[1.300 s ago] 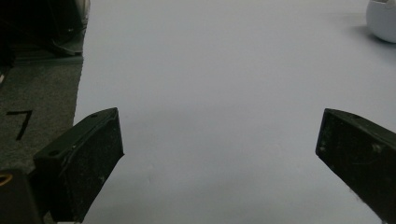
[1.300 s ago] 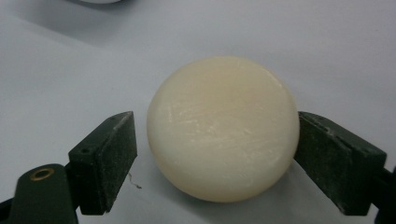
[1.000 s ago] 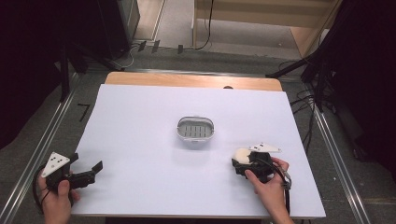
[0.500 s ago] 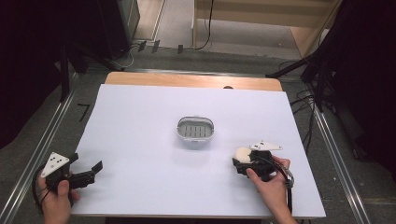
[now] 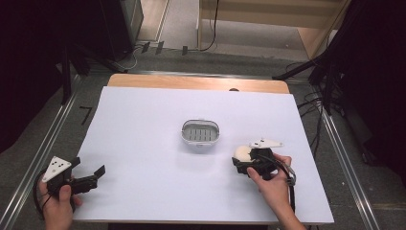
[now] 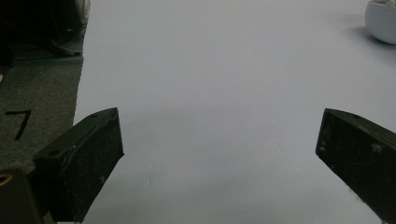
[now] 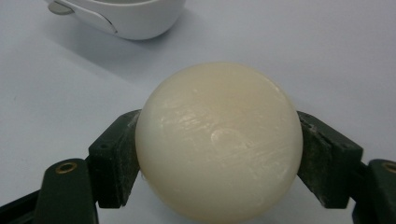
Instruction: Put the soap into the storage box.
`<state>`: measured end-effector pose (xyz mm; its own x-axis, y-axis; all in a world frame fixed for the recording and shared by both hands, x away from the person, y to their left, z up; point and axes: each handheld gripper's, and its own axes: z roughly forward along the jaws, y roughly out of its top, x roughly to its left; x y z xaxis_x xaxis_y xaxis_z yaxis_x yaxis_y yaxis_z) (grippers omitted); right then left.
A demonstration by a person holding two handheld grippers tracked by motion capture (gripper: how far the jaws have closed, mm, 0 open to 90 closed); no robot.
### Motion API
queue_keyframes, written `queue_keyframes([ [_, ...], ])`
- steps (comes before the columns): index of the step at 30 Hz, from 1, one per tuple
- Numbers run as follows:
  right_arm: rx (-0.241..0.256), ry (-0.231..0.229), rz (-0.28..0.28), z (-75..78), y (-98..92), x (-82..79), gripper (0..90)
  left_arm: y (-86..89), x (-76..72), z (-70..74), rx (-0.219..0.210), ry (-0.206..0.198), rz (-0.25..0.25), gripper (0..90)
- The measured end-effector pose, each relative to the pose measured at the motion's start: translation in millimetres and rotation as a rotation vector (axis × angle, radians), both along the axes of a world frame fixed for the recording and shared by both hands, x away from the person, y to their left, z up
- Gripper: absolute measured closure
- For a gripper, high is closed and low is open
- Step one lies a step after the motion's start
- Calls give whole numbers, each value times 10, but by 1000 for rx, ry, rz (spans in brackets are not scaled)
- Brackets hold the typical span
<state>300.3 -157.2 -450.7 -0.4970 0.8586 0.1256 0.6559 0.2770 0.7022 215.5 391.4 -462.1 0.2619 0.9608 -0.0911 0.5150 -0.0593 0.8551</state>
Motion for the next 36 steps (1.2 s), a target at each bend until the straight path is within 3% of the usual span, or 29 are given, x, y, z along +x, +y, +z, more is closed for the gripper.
queue_keyframes([
  [24, 6, -21, 48, 191, 376, 208, 240, -1, -5, 2, 2, -2, -4, 13],
  [36, 19, -21, 58, 234, 468, 284, 240, -1, -6, 2, 1, -2, -5, 13],
])
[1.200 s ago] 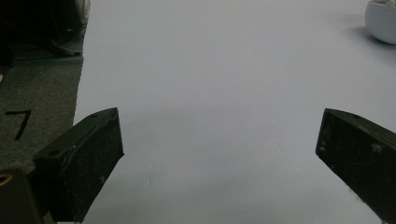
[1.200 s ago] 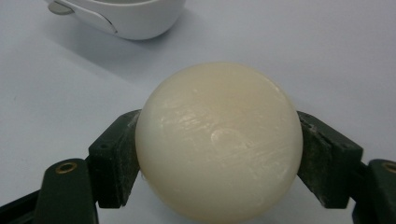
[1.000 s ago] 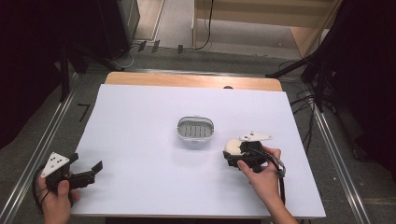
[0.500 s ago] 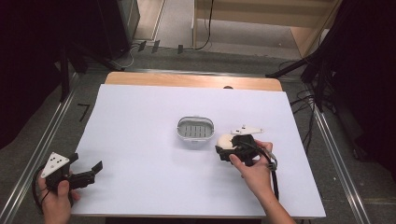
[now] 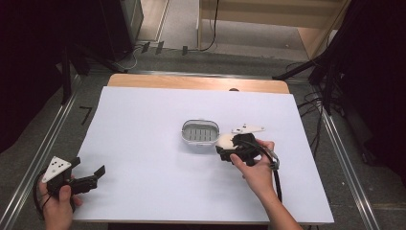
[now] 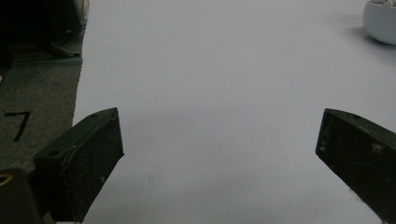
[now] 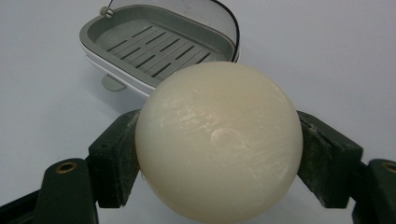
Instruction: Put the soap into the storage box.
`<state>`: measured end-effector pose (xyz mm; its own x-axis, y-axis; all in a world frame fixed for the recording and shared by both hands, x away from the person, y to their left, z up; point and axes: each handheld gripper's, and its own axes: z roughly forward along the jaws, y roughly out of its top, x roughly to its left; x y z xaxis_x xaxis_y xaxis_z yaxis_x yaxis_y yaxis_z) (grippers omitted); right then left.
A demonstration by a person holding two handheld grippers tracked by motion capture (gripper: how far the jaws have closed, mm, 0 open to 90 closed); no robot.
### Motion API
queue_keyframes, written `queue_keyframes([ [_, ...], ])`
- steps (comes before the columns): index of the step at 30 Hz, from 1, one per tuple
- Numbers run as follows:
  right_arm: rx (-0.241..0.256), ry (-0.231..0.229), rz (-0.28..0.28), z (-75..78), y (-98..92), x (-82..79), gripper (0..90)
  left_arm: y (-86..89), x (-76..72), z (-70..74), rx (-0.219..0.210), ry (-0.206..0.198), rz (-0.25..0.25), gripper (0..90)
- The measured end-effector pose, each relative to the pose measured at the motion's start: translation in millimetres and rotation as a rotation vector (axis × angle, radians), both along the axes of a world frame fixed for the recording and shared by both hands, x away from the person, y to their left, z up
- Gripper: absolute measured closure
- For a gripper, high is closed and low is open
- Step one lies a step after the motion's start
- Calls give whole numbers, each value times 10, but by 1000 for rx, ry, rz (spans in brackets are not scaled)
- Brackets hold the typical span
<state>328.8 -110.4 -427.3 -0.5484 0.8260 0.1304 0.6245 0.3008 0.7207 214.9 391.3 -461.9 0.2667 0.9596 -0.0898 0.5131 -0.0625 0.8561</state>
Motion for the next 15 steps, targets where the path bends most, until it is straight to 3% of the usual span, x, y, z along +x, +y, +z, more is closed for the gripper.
queue_keyframes([
  [15, -7, -6, 21, 93, 140, 89, 240, 2, 0, -2, -5, -3, 1, 13],
])
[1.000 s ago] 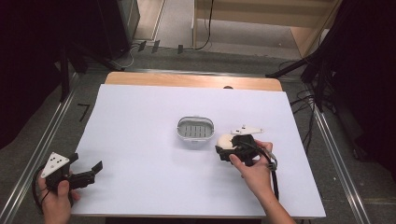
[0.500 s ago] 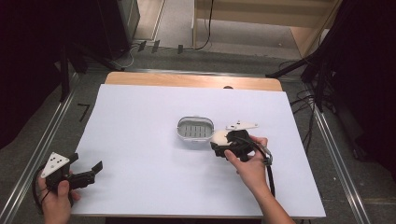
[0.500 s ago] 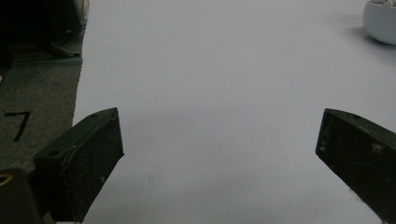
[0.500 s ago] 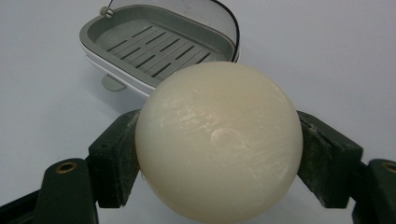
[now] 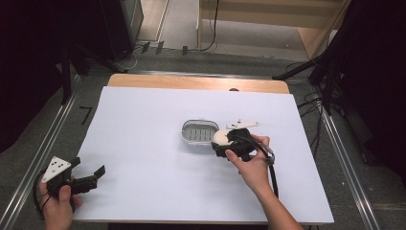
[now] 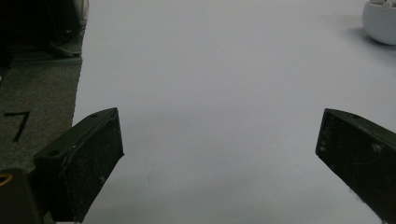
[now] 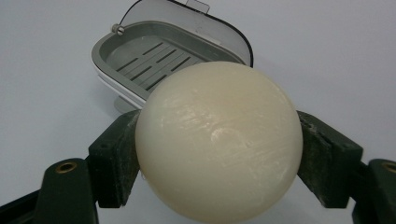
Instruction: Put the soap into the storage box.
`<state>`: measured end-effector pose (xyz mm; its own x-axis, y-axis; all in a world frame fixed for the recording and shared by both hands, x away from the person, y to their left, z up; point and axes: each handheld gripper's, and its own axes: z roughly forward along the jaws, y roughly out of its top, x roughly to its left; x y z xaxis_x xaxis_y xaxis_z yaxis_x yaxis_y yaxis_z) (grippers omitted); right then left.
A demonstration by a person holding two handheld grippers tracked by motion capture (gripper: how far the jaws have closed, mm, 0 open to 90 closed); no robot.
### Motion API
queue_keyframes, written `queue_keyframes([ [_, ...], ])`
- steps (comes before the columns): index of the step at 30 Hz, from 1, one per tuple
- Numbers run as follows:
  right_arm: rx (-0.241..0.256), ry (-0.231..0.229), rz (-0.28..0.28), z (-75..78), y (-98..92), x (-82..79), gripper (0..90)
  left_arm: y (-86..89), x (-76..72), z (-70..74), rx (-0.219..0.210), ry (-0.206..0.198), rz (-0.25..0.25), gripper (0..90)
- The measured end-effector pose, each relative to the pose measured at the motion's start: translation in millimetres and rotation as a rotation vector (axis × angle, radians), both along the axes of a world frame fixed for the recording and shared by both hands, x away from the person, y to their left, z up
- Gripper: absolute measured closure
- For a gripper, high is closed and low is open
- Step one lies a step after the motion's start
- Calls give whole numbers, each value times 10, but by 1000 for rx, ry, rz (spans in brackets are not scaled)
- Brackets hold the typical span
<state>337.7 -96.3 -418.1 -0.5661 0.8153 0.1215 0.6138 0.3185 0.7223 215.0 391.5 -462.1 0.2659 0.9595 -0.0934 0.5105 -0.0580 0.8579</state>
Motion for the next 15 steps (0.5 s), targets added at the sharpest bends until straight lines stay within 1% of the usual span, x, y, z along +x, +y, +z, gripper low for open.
queue_keyframes([
  [6, -1, -5, 10, 48, 62, 41, 240, 0, 0, 0, 0, 0, -2, 13],
  [7, -2, 0, 7, 54, 76, 45, 240, 0, 0, 0, 0, 0, -3, 13],
  [11, -5, -1, 14, 50, 125, 81, 240, 0, -1, 0, 0, -1, -2, 13],
  [15, 3, 12, 14, 41, 171, 123, 240, 1, -1, 0, 0, 0, -2, 13],
])
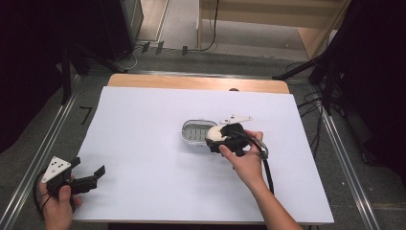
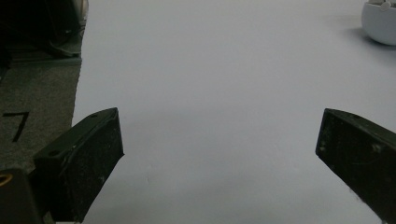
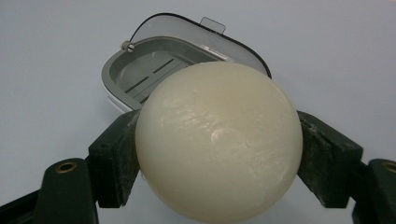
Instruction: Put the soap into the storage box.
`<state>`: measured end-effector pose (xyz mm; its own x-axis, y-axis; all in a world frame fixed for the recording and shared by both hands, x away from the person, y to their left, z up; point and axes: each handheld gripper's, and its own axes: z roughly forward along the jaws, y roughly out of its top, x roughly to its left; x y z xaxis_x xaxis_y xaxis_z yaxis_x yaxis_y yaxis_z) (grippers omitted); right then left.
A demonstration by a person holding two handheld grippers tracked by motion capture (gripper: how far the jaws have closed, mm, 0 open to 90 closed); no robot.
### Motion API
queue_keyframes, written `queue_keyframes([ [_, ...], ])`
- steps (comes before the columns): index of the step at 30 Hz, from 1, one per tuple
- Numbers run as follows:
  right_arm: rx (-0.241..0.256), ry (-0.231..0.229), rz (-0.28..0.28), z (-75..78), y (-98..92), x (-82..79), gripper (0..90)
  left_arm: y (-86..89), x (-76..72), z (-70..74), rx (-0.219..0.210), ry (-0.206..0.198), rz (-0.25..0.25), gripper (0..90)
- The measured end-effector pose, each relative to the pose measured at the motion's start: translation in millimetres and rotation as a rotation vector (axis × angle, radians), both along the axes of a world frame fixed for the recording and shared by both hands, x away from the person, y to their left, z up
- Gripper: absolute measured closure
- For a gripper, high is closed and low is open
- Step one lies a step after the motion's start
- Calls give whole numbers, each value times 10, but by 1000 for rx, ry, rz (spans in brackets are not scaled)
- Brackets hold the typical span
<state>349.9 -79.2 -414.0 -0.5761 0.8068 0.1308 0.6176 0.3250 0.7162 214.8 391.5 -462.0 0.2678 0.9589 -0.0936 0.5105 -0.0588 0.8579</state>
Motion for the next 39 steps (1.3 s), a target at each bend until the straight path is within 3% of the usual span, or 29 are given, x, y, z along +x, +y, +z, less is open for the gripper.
queue_keyframes([
  [20, 3, 9, 3, 41, 202, 185, 240, -8, 0, -1, 4, 0, -5, 13],
  [31, -23, 16, 4, -53, 385, 263, 240, -10, 0, -2, 6, -2, -7, 13],
  [39, -10, 37, -12, -103, 426, 339, 240, -10, 0, -3, 6, -2, -8, 13],
])
